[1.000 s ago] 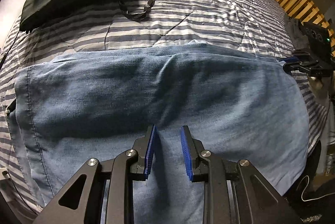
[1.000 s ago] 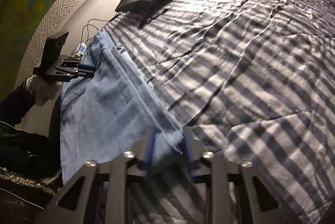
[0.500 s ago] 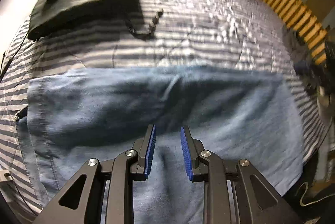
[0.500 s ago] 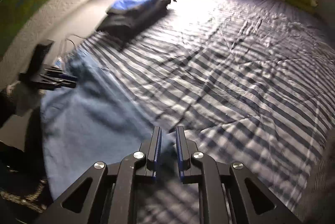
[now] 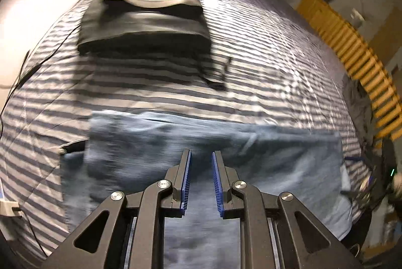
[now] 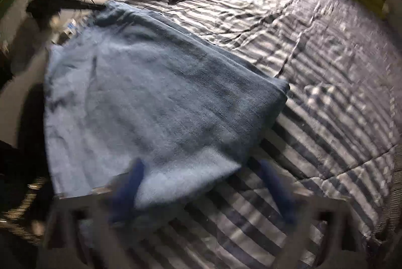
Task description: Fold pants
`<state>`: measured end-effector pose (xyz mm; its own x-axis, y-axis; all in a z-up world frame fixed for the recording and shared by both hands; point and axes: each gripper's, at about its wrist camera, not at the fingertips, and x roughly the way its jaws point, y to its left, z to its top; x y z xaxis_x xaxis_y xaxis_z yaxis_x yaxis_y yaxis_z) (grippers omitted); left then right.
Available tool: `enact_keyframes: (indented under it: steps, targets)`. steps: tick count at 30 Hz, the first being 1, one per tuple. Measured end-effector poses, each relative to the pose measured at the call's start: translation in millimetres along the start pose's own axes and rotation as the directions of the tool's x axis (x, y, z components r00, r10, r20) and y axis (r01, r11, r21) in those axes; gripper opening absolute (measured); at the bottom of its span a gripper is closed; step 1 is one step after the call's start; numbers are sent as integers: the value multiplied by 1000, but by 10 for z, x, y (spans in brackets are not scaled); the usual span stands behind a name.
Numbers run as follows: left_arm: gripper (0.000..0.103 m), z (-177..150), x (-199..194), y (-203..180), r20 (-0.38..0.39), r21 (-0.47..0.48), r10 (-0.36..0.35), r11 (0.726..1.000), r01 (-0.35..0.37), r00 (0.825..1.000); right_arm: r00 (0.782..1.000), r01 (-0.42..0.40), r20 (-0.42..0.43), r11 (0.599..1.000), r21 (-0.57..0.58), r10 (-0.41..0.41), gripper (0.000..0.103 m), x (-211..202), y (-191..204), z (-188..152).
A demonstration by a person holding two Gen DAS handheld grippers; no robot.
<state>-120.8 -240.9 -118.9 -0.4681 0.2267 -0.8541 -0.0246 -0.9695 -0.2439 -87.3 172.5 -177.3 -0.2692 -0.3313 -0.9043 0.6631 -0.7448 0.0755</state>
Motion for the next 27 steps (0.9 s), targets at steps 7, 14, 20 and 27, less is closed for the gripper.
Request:
enact_keyframes:
  steps: [7, 14, 20, 27]
  targets:
    - [16, -121, 145, 173, -31, 11, 94, 996, -94, 995, 1000, 8, -11, 989, 149, -7, 70, -77, -103, 32]
    - [17, -809, -481, -1, 0, 91, 10, 996, -10, 1000, 994, -32, 111, 940, 340, -7, 45, -802, -69, -439]
    - [17, -1299, -355, 417, -69, 34, 139, 990, -137, 988, 993, -62, 119, 937, 343, 23, 38, -728, 451, -989]
    - [17, -1305, -1210, 923, 131, -210, 118, 974, -89, 984, 982, -44, 187, 947, 319, -17, 34, -709, 719, -906]
